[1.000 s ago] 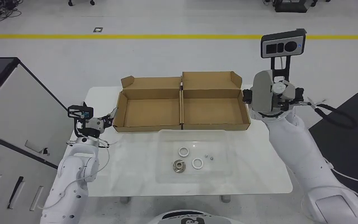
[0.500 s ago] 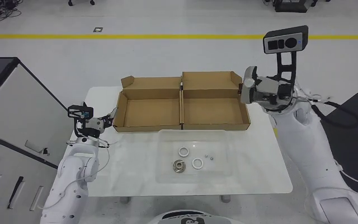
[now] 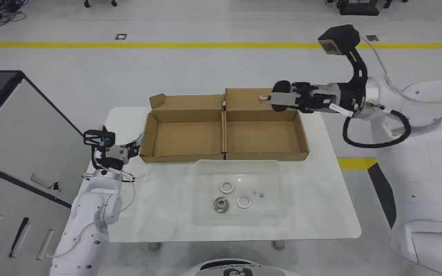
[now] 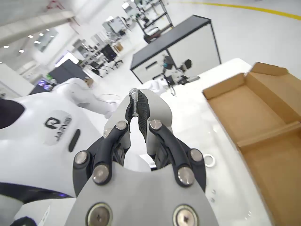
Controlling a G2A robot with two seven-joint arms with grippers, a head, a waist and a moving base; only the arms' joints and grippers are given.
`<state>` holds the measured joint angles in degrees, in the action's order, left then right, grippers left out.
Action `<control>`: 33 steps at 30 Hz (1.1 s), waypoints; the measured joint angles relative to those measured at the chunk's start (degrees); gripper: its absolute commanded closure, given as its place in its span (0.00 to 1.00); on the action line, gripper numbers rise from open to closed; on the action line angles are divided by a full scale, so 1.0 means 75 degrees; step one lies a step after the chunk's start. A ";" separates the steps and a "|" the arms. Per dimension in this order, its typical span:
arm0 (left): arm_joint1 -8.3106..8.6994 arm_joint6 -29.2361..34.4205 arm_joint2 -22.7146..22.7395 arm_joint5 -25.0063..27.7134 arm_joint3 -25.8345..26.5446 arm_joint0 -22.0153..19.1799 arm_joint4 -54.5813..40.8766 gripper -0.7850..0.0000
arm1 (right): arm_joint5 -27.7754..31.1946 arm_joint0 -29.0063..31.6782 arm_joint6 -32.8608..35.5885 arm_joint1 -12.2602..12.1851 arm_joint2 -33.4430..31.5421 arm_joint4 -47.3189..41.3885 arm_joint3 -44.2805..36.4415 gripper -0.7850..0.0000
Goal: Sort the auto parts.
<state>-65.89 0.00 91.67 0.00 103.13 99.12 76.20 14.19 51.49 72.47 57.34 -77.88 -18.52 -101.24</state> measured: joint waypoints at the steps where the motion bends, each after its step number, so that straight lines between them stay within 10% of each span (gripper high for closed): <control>1: 0.0000 0.0000 0.0000 0.0000 0.0000 0.0000 0.0000 0.00 | 0.0015 -0.0123 -0.0014 0.0003 0.0132 0.0367 0.0052 1.00; 33: 0.0000 0.0000 0.0000 0.0000 0.0000 0.0000 0.0000 0.00 | 0.0580 -0.2483 -0.1128 0.0587 0.3934 0.6604 0.3882 1.00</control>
<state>-65.89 0.00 91.67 0.00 103.13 99.12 76.20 18.54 32.87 64.01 61.74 -48.37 31.01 -72.12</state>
